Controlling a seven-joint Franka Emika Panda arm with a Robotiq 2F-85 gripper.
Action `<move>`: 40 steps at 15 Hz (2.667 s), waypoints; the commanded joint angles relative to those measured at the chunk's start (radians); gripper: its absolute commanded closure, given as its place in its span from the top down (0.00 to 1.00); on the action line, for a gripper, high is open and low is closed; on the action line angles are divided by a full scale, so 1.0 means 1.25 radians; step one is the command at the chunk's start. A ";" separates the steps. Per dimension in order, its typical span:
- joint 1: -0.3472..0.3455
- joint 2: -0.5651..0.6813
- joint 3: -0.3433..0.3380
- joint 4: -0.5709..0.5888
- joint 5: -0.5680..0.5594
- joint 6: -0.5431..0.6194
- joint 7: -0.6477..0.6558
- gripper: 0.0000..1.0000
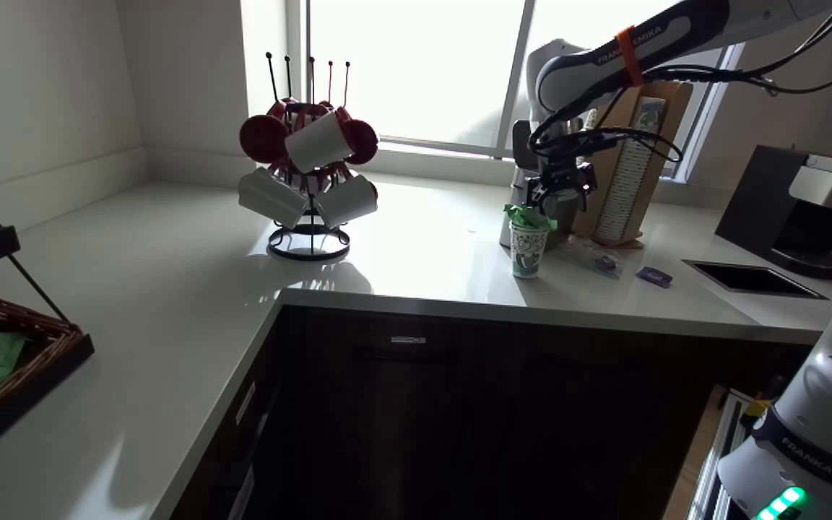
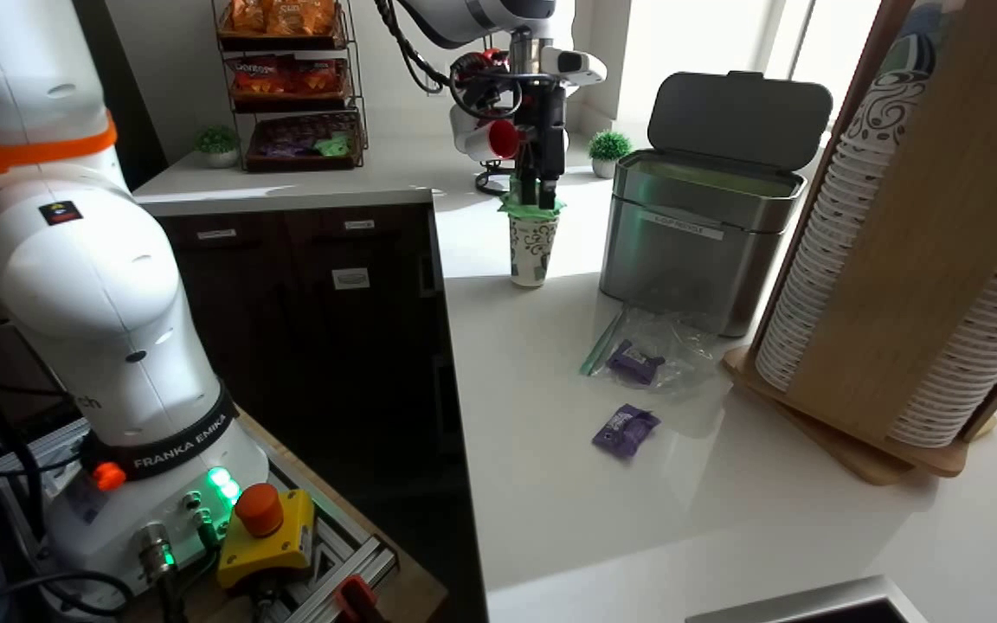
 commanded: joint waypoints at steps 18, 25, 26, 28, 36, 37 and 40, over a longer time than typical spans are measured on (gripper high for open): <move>-0.002 -0.115 -0.008 -0.117 -0.057 0.017 0.111 1.00; -0.014 -0.184 -0.011 -0.152 -0.030 0.073 0.143 1.00; -0.017 -0.195 -0.013 -0.159 -0.019 0.095 0.143 1.00; -0.024 -0.229 -0.019 -0.185 0.004 0.184 0.138 1.00; -0.027 -0.302 -0.009 -0.261 0.116 0.390 0.071 1.00; -0.028 -0.306 -0.006 -0.266 0.127 0.400 0.061 1.00; -0.027 -0.315 0.006 -0.277 0.158 0.407 0.027 1.00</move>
